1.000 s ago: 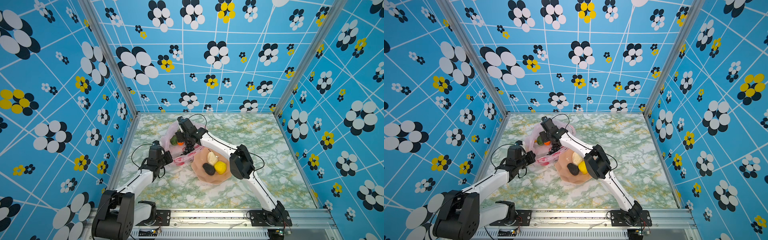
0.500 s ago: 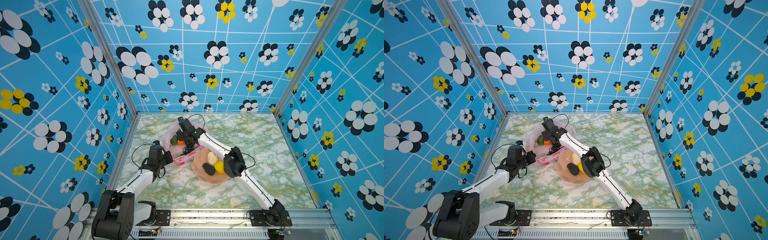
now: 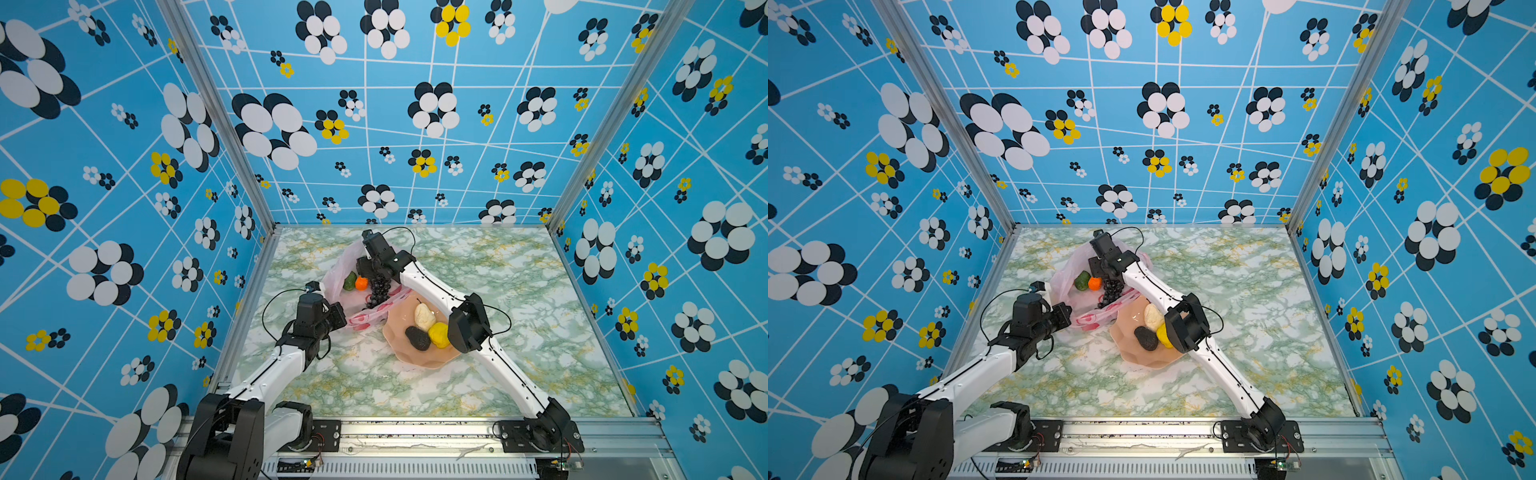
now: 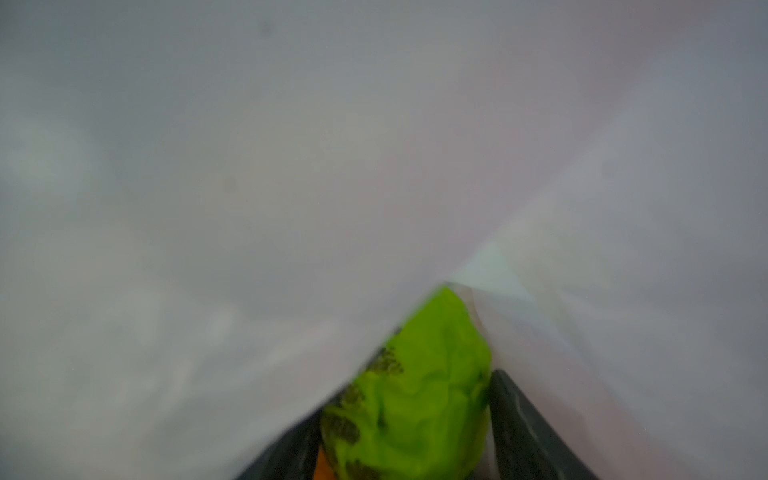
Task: Take fruits out of the plastic bag
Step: Pick up the fruit from the plastic bag.
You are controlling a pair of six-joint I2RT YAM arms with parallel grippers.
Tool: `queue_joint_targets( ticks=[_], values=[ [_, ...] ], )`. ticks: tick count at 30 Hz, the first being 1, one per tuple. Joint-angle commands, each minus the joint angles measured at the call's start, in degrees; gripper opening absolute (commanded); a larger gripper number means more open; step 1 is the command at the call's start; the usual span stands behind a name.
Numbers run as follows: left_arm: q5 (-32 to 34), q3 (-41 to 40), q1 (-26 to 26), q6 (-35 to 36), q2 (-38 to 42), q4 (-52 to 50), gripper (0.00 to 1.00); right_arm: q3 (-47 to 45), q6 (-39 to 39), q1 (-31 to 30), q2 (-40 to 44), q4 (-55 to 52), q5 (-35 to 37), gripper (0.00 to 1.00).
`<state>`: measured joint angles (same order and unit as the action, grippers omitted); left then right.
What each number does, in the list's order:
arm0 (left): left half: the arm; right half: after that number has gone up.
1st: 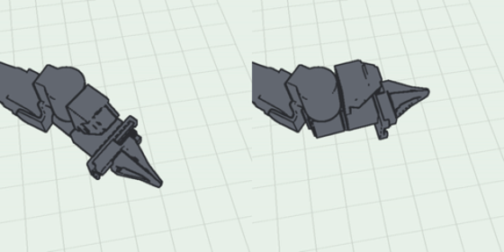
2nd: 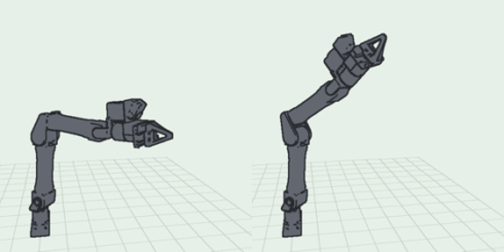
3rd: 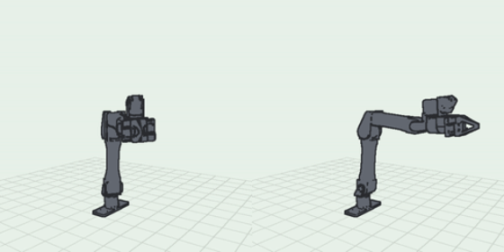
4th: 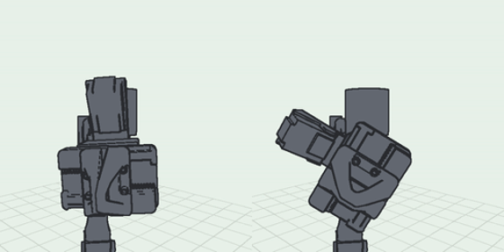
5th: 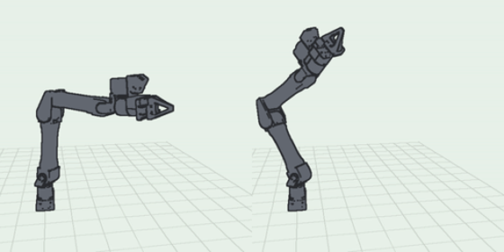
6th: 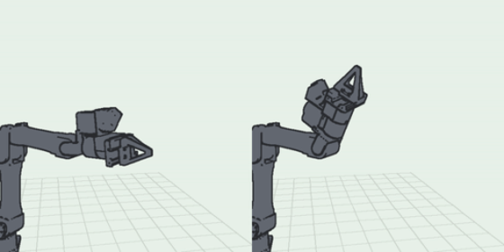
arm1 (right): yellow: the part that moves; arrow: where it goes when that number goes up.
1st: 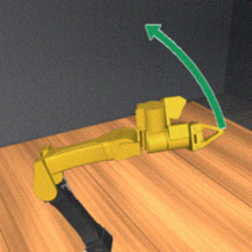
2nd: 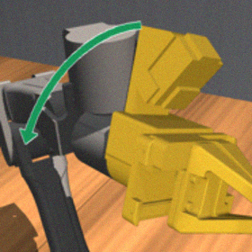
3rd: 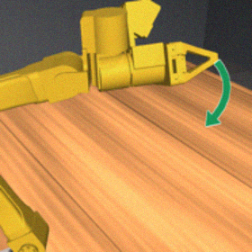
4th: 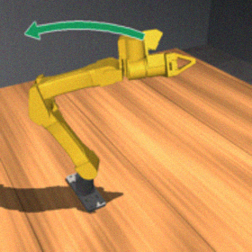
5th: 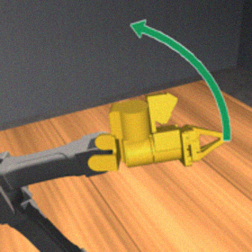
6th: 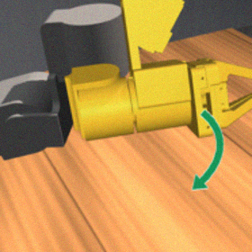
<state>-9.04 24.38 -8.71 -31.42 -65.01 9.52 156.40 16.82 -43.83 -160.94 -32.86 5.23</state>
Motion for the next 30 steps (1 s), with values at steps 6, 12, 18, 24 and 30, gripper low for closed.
queue_joint_targets(
  ticks=[6, 12, 18, 24, 30],
  values=[
    [0.99, -0.5, -0.55, 1.19, 0.77, 0.67, 0.0, 1.45, 3.04, -0.03, -1.71, -4.48, -2.52, 0.51],
    [1.61, 0.42, -0.54, 1.24, -1.44, -0.33, 0.0, -2.71, 2.78, -0.98, 3.62, -1.96, -1.75, 0.45],
    [1.76, 1.19, -0.55, 1.35, -2.36, -1.44, 0.0, -4.81, 1.92, -1.78, 6.9, -2.07, -1.38, 0.41],
    [1.73, 1.5, -0.53, 1.27, -3.05, -1.74, 0.0, -10.1, 1.35, -2.58, 10.97, -0.24, -0.43, 0.37],
    [1.85, 1.99, -0.59, 1.32, -4.08, -2.16, 0.0, -19.71, 0.56, -3.53, 18.29, 3.47, -0.12, 0.36]
  ],
)
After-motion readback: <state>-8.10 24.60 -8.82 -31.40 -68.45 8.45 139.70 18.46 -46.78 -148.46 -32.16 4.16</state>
